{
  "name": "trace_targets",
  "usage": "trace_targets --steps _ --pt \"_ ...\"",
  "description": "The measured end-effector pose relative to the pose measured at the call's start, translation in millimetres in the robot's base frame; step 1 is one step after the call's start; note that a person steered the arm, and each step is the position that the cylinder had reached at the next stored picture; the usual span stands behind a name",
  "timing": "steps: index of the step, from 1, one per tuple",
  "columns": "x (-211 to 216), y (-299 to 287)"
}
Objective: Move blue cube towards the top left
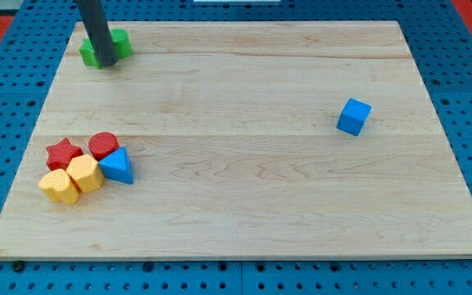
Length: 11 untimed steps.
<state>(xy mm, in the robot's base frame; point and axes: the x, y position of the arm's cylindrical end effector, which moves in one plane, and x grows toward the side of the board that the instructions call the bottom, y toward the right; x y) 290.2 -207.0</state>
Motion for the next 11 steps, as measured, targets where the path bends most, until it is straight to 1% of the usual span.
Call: trace_targets --steps 1,2,4,5,6,7,8,9,10,11 --pt "0 60" --pt "0 154" --pt "0 286" --pt "0 364" --pt "0 419" --pt "0 435" --pt "10 449" --pt "39 463" --pt "110 450" --pt "135 406"
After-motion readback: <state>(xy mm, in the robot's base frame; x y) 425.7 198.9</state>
